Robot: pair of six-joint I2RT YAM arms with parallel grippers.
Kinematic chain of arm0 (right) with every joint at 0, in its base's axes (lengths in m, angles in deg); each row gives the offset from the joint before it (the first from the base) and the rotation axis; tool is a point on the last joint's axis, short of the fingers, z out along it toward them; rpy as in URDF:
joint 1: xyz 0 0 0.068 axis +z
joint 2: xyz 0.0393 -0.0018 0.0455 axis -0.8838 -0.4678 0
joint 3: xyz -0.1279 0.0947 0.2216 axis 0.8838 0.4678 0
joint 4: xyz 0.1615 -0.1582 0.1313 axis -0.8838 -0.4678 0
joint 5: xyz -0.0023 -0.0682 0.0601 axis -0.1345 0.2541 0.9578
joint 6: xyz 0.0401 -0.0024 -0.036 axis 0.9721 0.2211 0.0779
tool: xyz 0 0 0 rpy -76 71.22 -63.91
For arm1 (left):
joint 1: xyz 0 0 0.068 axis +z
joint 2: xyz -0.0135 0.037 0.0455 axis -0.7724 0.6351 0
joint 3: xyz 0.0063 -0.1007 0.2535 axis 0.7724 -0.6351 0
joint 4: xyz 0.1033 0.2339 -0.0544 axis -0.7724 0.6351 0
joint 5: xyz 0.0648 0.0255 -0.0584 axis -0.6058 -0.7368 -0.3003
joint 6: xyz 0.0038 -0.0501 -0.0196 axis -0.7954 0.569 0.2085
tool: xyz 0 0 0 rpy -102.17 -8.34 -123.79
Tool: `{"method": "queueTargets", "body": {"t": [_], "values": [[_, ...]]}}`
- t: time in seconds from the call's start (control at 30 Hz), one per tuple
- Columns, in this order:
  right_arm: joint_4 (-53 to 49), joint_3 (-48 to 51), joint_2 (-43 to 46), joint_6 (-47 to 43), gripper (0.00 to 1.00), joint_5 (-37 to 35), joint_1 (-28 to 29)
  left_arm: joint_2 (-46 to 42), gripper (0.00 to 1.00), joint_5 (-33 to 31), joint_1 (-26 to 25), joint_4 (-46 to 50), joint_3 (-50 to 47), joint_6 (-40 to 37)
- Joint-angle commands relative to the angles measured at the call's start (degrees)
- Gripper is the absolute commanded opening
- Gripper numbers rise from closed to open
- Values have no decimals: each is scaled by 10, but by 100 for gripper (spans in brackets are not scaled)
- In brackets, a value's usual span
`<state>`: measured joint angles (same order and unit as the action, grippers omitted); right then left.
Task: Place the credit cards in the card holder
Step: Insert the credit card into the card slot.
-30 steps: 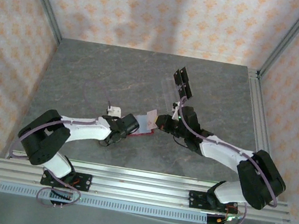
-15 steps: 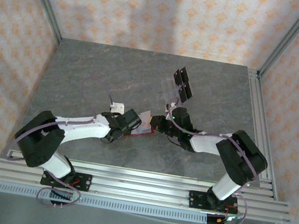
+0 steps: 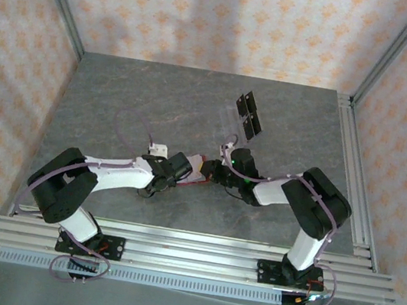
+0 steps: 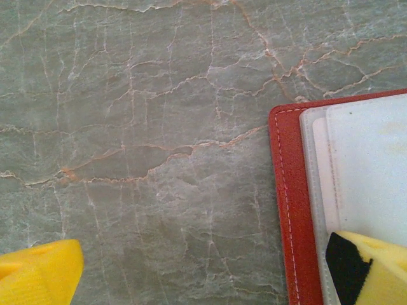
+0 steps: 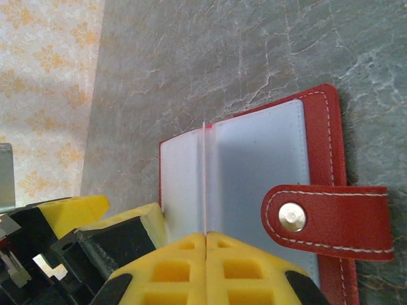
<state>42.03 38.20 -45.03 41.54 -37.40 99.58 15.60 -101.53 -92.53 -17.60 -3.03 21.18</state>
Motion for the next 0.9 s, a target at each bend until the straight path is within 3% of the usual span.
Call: {"method": "queueTargets", "body": {"t": [0.0,0.87], "values": [[47,-14,-15,-3,0,10,3,2,100,-18,1,9,-11,14],[123,-26,-76,34,0,29,3,0,100,-16,1,5,-21,15]]}}
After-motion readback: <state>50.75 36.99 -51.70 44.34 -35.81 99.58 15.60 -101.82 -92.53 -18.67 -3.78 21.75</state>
